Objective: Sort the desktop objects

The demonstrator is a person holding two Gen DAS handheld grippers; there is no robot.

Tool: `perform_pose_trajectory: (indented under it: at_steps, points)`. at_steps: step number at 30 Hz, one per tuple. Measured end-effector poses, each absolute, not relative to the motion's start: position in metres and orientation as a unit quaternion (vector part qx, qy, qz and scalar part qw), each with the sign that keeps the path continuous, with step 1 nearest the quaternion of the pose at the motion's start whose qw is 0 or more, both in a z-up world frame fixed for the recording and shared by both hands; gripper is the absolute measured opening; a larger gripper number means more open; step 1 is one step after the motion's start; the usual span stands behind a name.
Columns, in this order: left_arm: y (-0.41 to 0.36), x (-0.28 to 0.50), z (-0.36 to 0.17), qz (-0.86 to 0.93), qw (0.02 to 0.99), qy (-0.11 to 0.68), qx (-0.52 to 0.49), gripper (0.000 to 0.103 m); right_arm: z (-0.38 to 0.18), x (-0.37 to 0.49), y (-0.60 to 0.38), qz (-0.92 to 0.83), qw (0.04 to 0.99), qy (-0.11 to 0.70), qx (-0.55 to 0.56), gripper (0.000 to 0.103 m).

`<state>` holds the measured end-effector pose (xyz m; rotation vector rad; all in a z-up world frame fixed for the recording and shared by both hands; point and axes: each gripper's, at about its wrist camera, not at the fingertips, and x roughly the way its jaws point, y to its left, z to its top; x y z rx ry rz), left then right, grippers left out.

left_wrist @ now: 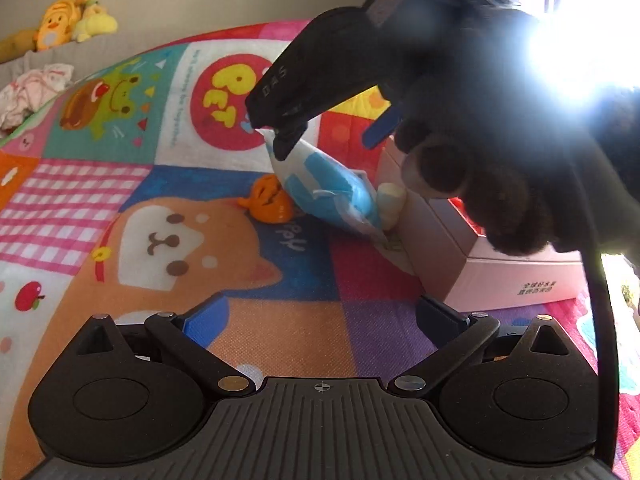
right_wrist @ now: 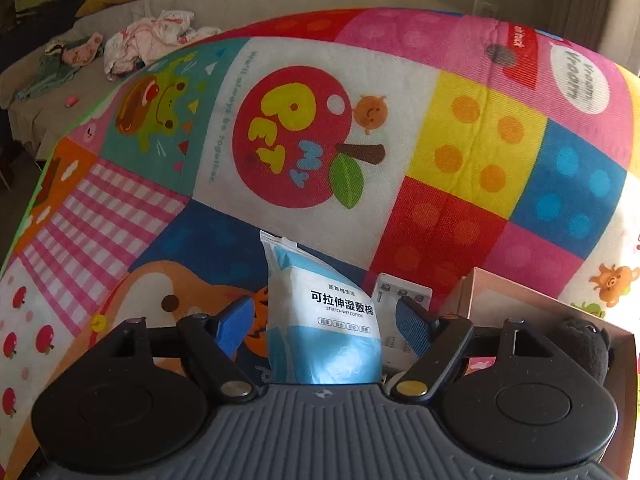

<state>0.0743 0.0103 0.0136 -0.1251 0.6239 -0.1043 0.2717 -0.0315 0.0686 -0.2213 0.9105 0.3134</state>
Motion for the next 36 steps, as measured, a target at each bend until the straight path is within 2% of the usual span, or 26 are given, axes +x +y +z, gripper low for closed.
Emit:
perform_pose_trajectory:
  at_steps: [2,5,6,17,23,25,29,34,35,36]
  points:
    - [0.015,0.077,0.011,-0.044,0.945,0.316,-0.069,0.102,0.055,0.282,-0.033,0.144,0.866,0.471,-0.085,0.081]
    - [0.021,0.079,0.012,-0.042,0.944,0.318,-0.079,0.102,0.052,0.274,-0.039,0.157,0.857,0.485,-0.075,0.058]
    - [0.021,0.079,0.012,-0.044,0.944,0.318,-0.079,0.102,0.055,0.266,-0.042,0.160,0.857,0.484,-0.078,0.056]
    - [-0.019,0.058,0.012,-0.157,0.934,0.319,-0.005,0.103,0.128,0.135,-0.114,0.226,0.872,0.424,-0.089,0.055]
    - [-0.016,0.062,0.012,-0.130,0.939,0.319,-0.008,0.103,0.134,0.096,-0.138,0.213,0.852,0.458,-0.139,0.050]
    - [-0.006,0.068,0.012,-0.103,0.942,0.319,-0.023,0.103,0.134,0.099,-0.140,0.214,0.852,0.460,-0.130,0.053]
    - [0.022,0.075,0.017,-0.050,0.946,0.313,-0.069,0.103,0.156,0.116,-0.141,0.221,0.875,0.421,-0.089,0.067]
    - [0.061,0.084,0.017,0.022,0.941,0.311,-0.135,0.103,0.185,0.151,-0.126,0.224,0.901,0.367,-0.054,0.067]
    - [0.066,0.085,0.017,0.032,0.939,0.311,-0.145,0.103,0.182,0.158,-0.119,0.220,0.903,0.363,-0.066,0.065]
    - [0.073,0.086,0.016,0.043,0.937,0.309,-0.156,0.103,0.175,0.172,-0.107,0.207,0.903,0.366,-0.085,0.053]
